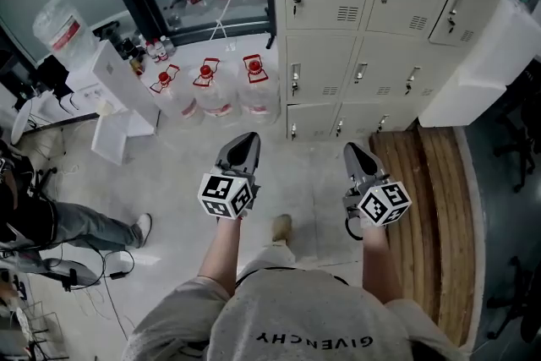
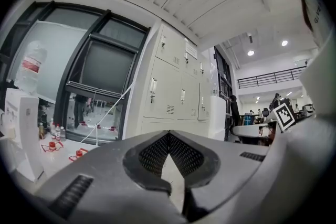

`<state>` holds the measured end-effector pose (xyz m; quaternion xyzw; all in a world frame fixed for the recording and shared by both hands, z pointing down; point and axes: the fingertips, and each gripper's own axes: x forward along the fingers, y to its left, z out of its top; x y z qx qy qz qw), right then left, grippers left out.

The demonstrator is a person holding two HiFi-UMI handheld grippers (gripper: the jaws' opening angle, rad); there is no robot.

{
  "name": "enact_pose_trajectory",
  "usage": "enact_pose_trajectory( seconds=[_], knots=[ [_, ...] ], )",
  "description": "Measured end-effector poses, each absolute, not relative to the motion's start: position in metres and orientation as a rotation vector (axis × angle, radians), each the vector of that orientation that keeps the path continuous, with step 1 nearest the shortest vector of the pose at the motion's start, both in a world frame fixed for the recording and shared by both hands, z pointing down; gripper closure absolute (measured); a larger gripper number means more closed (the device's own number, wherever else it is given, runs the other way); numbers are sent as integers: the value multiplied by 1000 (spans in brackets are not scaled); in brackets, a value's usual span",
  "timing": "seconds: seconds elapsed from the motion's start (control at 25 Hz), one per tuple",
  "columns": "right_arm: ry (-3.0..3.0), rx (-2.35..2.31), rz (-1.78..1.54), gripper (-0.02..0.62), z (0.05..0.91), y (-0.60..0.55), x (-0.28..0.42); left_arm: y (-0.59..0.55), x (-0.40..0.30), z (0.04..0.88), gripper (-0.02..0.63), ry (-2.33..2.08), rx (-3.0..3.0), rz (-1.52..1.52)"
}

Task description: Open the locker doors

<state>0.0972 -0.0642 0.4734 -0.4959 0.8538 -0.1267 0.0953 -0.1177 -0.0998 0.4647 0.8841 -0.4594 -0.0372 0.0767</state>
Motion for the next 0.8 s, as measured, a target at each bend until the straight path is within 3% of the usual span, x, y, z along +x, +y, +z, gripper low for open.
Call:
enact_pose_trajectory(
  seconds=[0.8],
  knots=[
    [2586, -1482, -214, 598, 452, -257, 56, -289, -126, 453, 607, -1294, 2716, -125]
  ],
)
